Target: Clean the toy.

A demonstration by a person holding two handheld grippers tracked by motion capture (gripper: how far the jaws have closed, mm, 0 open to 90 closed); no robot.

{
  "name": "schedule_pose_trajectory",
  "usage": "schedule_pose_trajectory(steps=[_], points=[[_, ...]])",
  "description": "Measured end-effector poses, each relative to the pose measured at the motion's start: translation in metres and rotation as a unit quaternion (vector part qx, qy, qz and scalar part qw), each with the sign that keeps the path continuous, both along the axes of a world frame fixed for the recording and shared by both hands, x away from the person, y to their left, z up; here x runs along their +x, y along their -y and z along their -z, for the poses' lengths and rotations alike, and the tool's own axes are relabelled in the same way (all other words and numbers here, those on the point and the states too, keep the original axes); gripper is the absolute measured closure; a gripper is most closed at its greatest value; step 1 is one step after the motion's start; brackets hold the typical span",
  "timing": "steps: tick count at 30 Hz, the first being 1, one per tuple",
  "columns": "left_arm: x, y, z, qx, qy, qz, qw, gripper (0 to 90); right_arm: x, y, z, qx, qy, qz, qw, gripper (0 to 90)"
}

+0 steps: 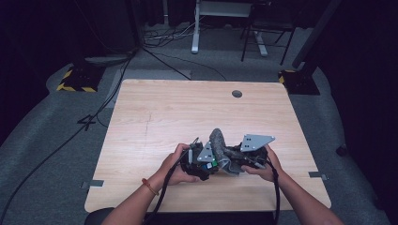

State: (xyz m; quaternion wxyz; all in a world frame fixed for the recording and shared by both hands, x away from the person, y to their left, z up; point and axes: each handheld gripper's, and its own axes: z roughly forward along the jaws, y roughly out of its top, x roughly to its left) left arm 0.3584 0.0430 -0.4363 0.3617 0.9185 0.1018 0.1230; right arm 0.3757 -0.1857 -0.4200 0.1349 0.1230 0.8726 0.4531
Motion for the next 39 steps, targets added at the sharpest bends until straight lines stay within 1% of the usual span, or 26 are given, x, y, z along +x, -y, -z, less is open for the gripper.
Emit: schedule_pose_trajectory(steps=[3, 4, 5, 6, 7, 9, 11, 13, 15, 16, 18, 20, 22, 23, 24, 26, 27, 28, 29, 31, 32, 35, 36, 37, 38, 39], points=[[0.000, -0.005, -0.005, -0.015, 0.004, -0.004, 0.9999, 33.3, 0.006, 0.002, 0.005, -0.010, -0.006, 0.006, 0.9999, 77.5], [0.000, -0.006, -0.006, -0.023, 0.007, -0.004, 0.9997, 33.3, 0.007, 0.003, 0.006, -0.012, -0.010, 0.009, 0.9998, 77.5], [0.000, -0.009, -0.010, -0.027, 0.012, -0.005, 0.9995, 33.3, 0.010, 0.003, 0.009, -0.015, -0.022, 0.009, 0.9996, 77.4], [0.000, -0.009, -0.010, -0.027, 0.012, -0.005, 0.9995, 33.3, 0.010, 0.003, 0.009, -0.015, -0.022, 0.009, 0.9996, 77.4], [-0.001, -0.010, -0.011, -0.033, 0.013, -0.006, 0.9993, 33.3, 0.011, 0.004, 0.010, -0.021, -0.023, 0.011, 0.9995, 77.4], [0.000, -0.011, -0.012, -0.035, 0.014, -0.002, 0.9993, 33.3, 0.012, 0.004, 0.011, -0.016, -0.025, 0.009, 0.9995, 77.4], [-0.001, -0.011, -0.011, -0.031, 0.017, -0.003, 0.9994, 33.4, 0.007, 0.003, 0.006, -0.014, -0.001, 0.007, 0.9999, 77.3], [0.000, -0.010, -0.011, -0.028, 0.014, 0.002, 0.9995, 33.3, 0.001, 0.003, 0.000, -0.009, 0.017, 0.004, 0.9998, 77.3], [0.000, -0.008, -0.009, -0.024, 0.010, 0.003, 0.9997, 33.3, -0.004, 0.003, -0.004, 0.003, 0.024, -0.002, 0.9997, 77.4], [-0.001, -0.006, -0.008, -0.018, 0.011, 0.003, 0.9998, 33.2, -0.006, 0.002, -0.006, 0.004, 0.026, -0.004, 0.9997, 77.4], [-0.001, -0.004, -0.006, -0.011, 0.011, 0.006, 0.9999, 33.1, -0.011, -0.001, -0.008, 0.001, 0.037, -0.007, 0.9993, 77.5], [-0.001, -0.003, -0.005, -0.009, 0.010, 0.005, 0.9999, 33.1, -0.017, -0.005, -0.011, -0.006, 0.057, -0.009, 0.9983, 77.5], [-0.001, -0.001, -0.003, -0.006, 0.007, 0.004, 0.9999, 33.0, -0.021, -0.007, -0.014, 0.005, 0.060, -0.015, 0.9981, 77.4], [0.000, 0.001, -0.003, -0.003, 0.008, 0.005, 1.0000, 33.0, -0.023, -0.008, -0.016, 0.005, 0.063, -0.019, 0.9978, 77.5], [0.000, 0.002, -0.001, 0.003, 0.006, 0.006, 1.0000, 33.0, -0.024, -0.008, -0.017, 0.006, 0.060, -0.022, 0.9979, 77.4], [0.000, 0.007, 0.002, 0.012, 0.007, 0.007, 0.9999, 33.0, -0.026, -0.010, -0.018, 0.018, 0.046, -0.034, 0.9982, 77.4], [0.000, 0.009, 0.003, 0.016, 0.012, 0.005, 0.9998, 33.0, -0.027, -0.011, -0.018, 0.013, 0.047, -0.038, 0.9981, 77.3], [0.000, 0.010, 0.004, 0.018, 0.011, 0.004, 0.9998, 33.0, -0.028, -0.013, -0.018, 0.002, 0.054, -0.038, 0.9978, 77.3], [0.002, 0.010, 0.005, 0.018, 0.007, 0.004, 0.9998, 33.0, -0.027, -0.013, -0.017, -0.003, 0.055, -0.037, 0.9978, 77.3], [0.003, 0.008, 0.005, 0.011, 0.008, 0.002, 0.9999, 33.2, -0.021, -0.011, -0.014, -0.002, 0.046, -0.028, 0.9986, 77.4], [0.003, 0.006, 0.003, 0.005, 0.008, 0.001, 1.0000, 33.2, -0.018, -0.009, -0.012, -0.003, 0.043, -0.019, 0.9989, 77.5], [0.003, 0.002, -0.001, -0.005, 0.013, -0.003, 0.9999, 33.3, -0.005, -0.001, -0.005, -0.008, 0.026, 0.004, 0.9996, 77.5], [0.003, -0.001, -0.003, -0.010, 0.015, -0.005, 0.9998, 33.2, 0.003, 0.003, 0.001, -0.018, 0.018, 0.018, 0.9995, 77.5], [0.003, -0.003, -0.005, -0.016, 0.018, -0.007, 0.9997, 33.2, 0.003, 0.003, 0.001, -0.018, 0.018, 0.018, 0.9995, 77.5], [0.002, -0.006, -0.007, -0.028, 0.019, -0.009, 0.9994, 33.3, 0.006, 0.005, 0.004, -0.023, 0.013, 0.025, 0.9993, 77.5], [0.002, -0.007, -0.009, -0.035, 0.020, -0.010, 0.9991, 33.3, 0.010, 0.006, 0.007, -0.025, 0.002, 0.028, 0.9993, 77.5]])
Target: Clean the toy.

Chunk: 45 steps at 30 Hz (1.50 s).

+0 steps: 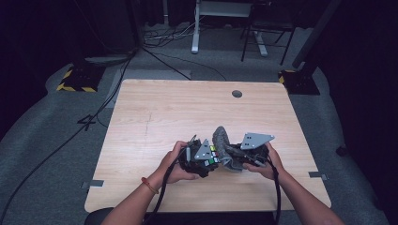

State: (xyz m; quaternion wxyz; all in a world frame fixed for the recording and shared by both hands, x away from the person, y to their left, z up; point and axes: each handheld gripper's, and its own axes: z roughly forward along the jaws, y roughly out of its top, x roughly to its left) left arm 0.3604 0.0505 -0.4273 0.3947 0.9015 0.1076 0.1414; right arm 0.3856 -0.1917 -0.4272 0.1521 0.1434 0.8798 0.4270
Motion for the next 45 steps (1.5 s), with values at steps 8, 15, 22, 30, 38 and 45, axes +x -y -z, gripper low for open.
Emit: schedule_pose_trajectory(steps=[8, 15, 22, 30, 38, 45], points=[[-0.001, -0.002, -0.002, -0.006, 0.006, 0.005, 0.9999, 33.2, 0.003, -0.004, 0.008, 0.035, -0.064, -0.043, 0.9964, 77.3], [0.001, -0.006, -0.002, -0.007, -0.002, 0.012, 0.9999, 33.0, -0.006, -0.005, 0.000, 0.053, -0.047, -0.048, 0.9963, 77.5], [0.002, -0.006, 0.002, 0.005, -0.004, 0.012, 0.9999, 32.0, -0.015, -0.008, -0.007, 0.053, -0.021, -0.050, 0.9971, 77.6], [0.006, -0.007, 0.004, -0.007, -0.013, 0.000, 0.9999, 32.3, -0.016, -0.006, -0.010, 0.056, -0.012, -0.043, 0.9974, 77.6], [0.007, -0.005, 0.002, -0.014, -0.018, -0.005, 0.9997, 32.8, -0.005, -0.004, 0.000, 0.058, -0.047, -0.036, 0.9965, 77.6], [0.009, -0.003, 0.005, -0.015, -0.025, -0.016, 0.9994, 31.6, -0.006, -0.005, 0.000, 0.060, -0.046, -0.037, 0.9965, 77.8]])
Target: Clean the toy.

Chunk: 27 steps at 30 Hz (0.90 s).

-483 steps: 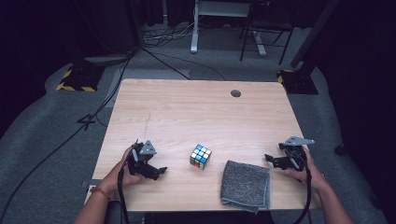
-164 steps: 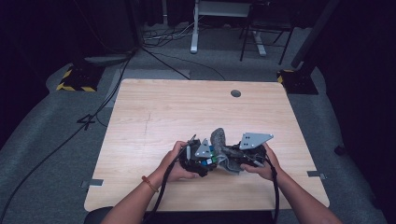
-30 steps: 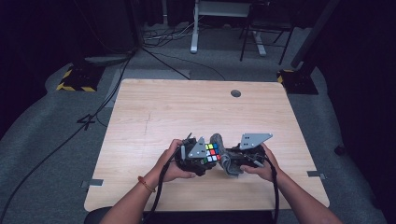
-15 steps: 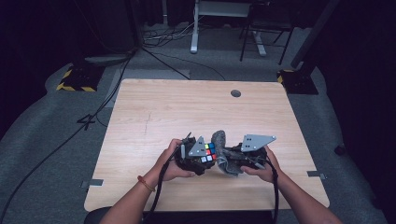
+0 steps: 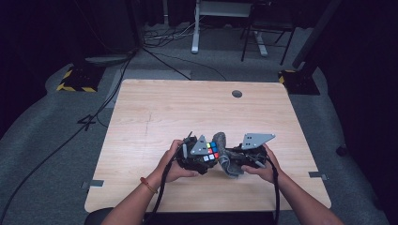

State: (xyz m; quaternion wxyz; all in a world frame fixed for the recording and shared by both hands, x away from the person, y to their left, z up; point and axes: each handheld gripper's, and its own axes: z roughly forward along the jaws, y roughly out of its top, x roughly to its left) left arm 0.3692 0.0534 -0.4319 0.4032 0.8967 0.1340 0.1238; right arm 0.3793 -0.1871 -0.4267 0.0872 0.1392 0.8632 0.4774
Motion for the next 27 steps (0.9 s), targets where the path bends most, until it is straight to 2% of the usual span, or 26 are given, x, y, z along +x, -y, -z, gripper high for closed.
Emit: schedule_pose_trajectory(steps=[5, 6, 9, 11, 13, 15, 16, 18, 20, 22, 23, 24, 27], points=[[0.003, -0.003, 0.000, -0.001, -0.012, 0.001, 0.9999, 30.4, -0.003, 0.000, -0.001, 0.013, 0.007, -0.003, 0.9999, 77.9], [0.004, -0.004, 0.001, -0.001, -0.020, 0.006, 0.9998, 30.5, -0.003, 0.000, -0.002, 0.014, 0.009, -0.004, 0.9999, 77.9], [0.007, -0.008, 0.002, -0.018, -0.041, 0.019, 0.9988, 31.4, -0.005, -0.001, -0.002, 0.013, 0.014, -0.009, 0.9998, 77.9], [0.007, -0.010, 0.002, -0.020, -0.040, 0.030, 0.9986, 32.5, -0.004, -0.001, -0.002, 0.011, 0.014, -0.012, 0.9998, 77.9], [0.005, -0.008, 0.000, -0.014, -0.027, 0.031, 0.9991, 32.9, -0.003, -0.001, -0.001, 0.010, 0.010, -0.009, 0.9999, 77.9], [0.000, -0.003, 0.000, 0.007, 0.001, 0.026, 0.9996, 33.0, -0.001, -0.001, 0.001, 0.009, 0.002, -0.005, 0.9999, 77.9], [-0.002, 0.000, 0.000, 0.012, 0.007, 0.026, 0.9996, 32.9, -0.001, -0.001, 0.001, 0.006, 0.002, -0.001, 1.0000, 77.9], [-0.002, 0.003, 0.001, 0.014, 0.006, 0.013, 0.9998, 32.3, 0.000, -0.001, 0.002, 0.002, 0.003, 0.005, 1.0000, 78.0], [0.000, 0.006, 0.001, 0.016, -0.003, 0.005, 0.9999, 29.2, 0.000, 0.000, 0.001, 0.002, 0.008, 0.012, 0.9999, 78.1], [0.001, 0.011, 0.004, 0.039, -0.006, -0.002, 0.9992, 32.0, -0.002, -0.001, -0.001, 0.021, 0.002, -0.003, 0.9998, 78.2], [0.000, 0.014, 0.007, 0.061, 0.001, 0.006, 0.9981, 33.0, -0.005, -0.003, -0.003, 0.025, 0.005, -0.009, 0.9996, 78.3], [-0.003, 0.018, 0.011, 0.071, 0.008, 0.024, 0.9972, 33.3, -0.009, -0.006, -0.005, 0.020, 0.012, -0.017, 0.9996, 78.2], [-0.006, 0.025, 0.015, 0.080, 0.013, 0.038, 0.9960, 33.6, -0.019, -0.016, -0.005, -0.012, 0.038, -0.031, 0.9987, 78.2]])
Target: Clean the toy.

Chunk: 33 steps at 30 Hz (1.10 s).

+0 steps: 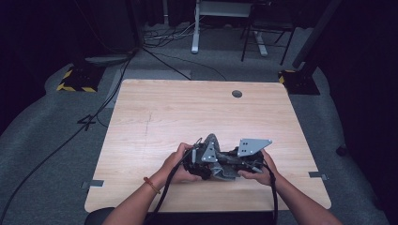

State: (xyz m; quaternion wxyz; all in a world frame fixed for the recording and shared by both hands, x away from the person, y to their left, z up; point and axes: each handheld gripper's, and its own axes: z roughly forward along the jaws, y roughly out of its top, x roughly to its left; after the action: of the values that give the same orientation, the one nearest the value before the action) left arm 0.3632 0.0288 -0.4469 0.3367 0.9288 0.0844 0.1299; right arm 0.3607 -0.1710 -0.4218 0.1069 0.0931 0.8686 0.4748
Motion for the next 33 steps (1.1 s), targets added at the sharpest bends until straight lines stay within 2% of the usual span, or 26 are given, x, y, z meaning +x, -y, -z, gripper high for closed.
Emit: schedule_pose_trajectory(steps=[1, 4, 8, 10, 11, 12, 13, 16, 18, 20, 21, 22, 24, 27, 29, 33], points=[[0.002, -0.001, 0.000, 0.000, -0.004, 0.001, 1.0000, 33.6, 0.001, 0.000, 0.002, -0.006, 0.005, 0.002, 1.0000, 78.2], [0.005, -0.006, 0.000, -0.022, -0.016, -0.006, 0.9996, 33.6, 0.010, 0.007, 0.005, 0.002, -0.013, 0.018, 0.9998, 78.2], [0.007, -0.010, -0.002, -0.034, -0.016, -0.013, 0.9992, 33.6, 0.022, 0.013, 0.014, -0.041, -0.016, 0.034, 0.9985, 78.2], [0.007, -0.012, -0.002, -0.035, -0.016, -0.018, 0.9991, 33.6, 0.029, 0.016, 0.020, -0.041, -0.039, 0.040, 0.9976, 78.2], [0.008, -0.013, -0.003, -0.037, -0.015, -0.017, 0.9991, 33.6, 0.030, 0.017, 0.021, -0.049, -0.043, 0.042, 0.9970, 78.2], [0.008, -0.013, -0.003, -0.038, -0.017, -0.018, 0.9990, 33.6, 0.031, 0.017, 0.021, -0.058, -0.040, 0.043, 0.9966, 78.2], [0.008, -0.013, -0.004, -0.038, -0.016, -0.017, 0.9990, 33.7, 0.030, 0.017, 0.020, -0.055, -0.035, 0.044, 0.9969, 78.2], [0.008, -0.011, -0.003, -0.036, -0.018, -0.016, 0.9990, 33.6, 0.021, 0.014, 0.012, -0.032, -0.025, 0.028, 0.9988, 78.2], [0.006, -0.007, -0.002, -0.027, -0.015, -0.011, 0.9995, 33.7, 0.011, 0.007, 0.005, -0.014, -0.016, 0.012, 0.9997, 78.2], [0.005, -0.005, -0.002, -0.022, -0.009, -0.012, 0.9996, 33.6, 0.002, 0.000, 0.002, -0.031, 0.013, 0.009, 0.9994, 78.2], [0.005, -0.006, -0.003, -0.027, -0.008, -0.014, 0.9995, 33.7, 0.000, -0.001, 0.002, -0.039, 0.025, 0.013, 0.9988, 78.2], [0.005, -0.008, -0.004, -0.032, -0.005, -0.017, 0.9993, 33.7, 0.002, 0.000, 0.003, -0.040, 0.028, 0.017, 0.9987, 78.2], [0.005, -0.012, -0.008, -0.040, -0.003, -0.024, 0.9989, 33.7, 0.009, 0.004, 0.006, -0.041, 0.016, 0.029, 0.9986, 78.2], [0.007, -0.019, -0.012, -0.052, -0.004, -0.029, 0.9982, 33.7, 0.019, 0.011, 0.013, -0.054, -0.002, 0.049, 0.9973, 78.2], [0.007, -0.021, -0.013, -0.056, -0.001, -0.033, 0.9979, 33.7, 0.024, 0.014, 0.017, -0.057, -0.013, 0.053, 0.9969, 78.2], [0.007, -0.022, -0.014, -0.055, -0.002, -0.030, 0.9980, 33.7, 0.021, 0.011, 0.016, -0.055, -0.011, 0.047, 0.9973, 78.2]])
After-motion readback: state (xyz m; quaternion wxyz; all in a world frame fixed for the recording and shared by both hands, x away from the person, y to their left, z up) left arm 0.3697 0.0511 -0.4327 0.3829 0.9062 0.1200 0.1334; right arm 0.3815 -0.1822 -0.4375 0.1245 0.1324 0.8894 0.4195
